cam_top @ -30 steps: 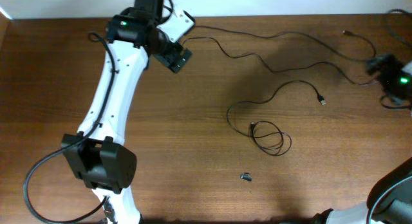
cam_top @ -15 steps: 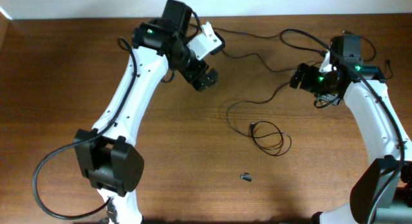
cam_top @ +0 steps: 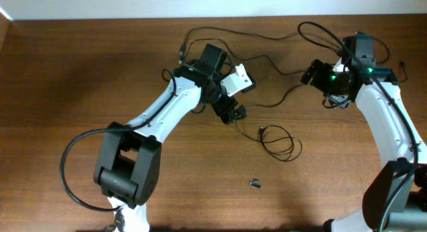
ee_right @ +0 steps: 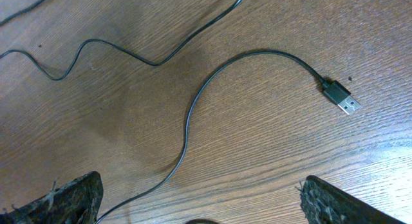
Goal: Untangle cables
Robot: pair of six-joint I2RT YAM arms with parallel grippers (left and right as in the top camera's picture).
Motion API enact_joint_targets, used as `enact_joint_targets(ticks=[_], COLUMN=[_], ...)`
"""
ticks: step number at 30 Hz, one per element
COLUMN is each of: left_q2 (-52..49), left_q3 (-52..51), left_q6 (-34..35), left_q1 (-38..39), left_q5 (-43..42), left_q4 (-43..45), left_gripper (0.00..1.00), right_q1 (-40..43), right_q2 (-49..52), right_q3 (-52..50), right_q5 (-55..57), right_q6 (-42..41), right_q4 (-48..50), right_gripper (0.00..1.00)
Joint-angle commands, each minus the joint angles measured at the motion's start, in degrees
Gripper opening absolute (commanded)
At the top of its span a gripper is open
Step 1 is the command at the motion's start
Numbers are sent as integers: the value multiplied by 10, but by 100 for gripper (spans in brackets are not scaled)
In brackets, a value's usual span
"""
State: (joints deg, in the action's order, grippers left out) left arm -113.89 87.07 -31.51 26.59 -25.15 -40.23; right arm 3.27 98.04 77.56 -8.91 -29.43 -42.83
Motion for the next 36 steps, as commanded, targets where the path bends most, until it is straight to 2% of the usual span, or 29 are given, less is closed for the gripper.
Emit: enact_joint_targets(ticks=[1, 6, 9, 13, 16, 22, 23, 24, 25, 26, 27, 29, 30, 36], left_q2=[3, 3, 3, 3, 3, 3, 3, 3, 3, 3, 3, 3, 3, 28], left_q3=[-56, -135, -139, -139, -141, -189, -189, -189, -189, -189, -189, -189, -189, -170], left_q6=[-3, -2, 5, 118, 168, 169, 169, 169, 169, 169, 169, 169, 169, 169], left_q1=[15, 24, 25, 25, 28, 55, 55, 55, 55, 55, 55, 55, 55, 51], left_q5=[-10, -10, -5, 85, 85, 85, 85, 85, 85, 85, 85, 85, 85, 103], left_q4=[54, 145, 166, 226, 228, 279, 278, 280, 280, 280, 280, 280, 280, 267], left_gripper=[99, 99, 99, 99, 99, 100, 88, 66, 57, 35, 22, 13, 2, 0], right_q1=[-3, -3, -3, -3, -3, -3, -3, -3, -3, -3, -3, -3, -3, -3], right_q2=[8, 8, 8, 8, 8, 8, 8, 8, 8, 8, 8, 8, 8, 8], right_q3=[-5, -5, -5, -5, -5, -5, -5, -5, -5, -5, -5, -5, -5, -5], right_q5=[-3, -3, -3, -3, 0, 2, 2, 2, 2, 2, 1, 2, 1, -1], right_q6=[-3, -2, -2, -2, -2, -2, -2, -2, -2, -2, -2, -2, -2, -2], right_q4=[2, 2, 2, 2, 2, 2, 2, 2, 2, 2, 2, 2, 2, 1], right_gripper=[99, 99, 99, 99, 99, 99, 99, 99, 99, 99, 99, 99, 99, 99])
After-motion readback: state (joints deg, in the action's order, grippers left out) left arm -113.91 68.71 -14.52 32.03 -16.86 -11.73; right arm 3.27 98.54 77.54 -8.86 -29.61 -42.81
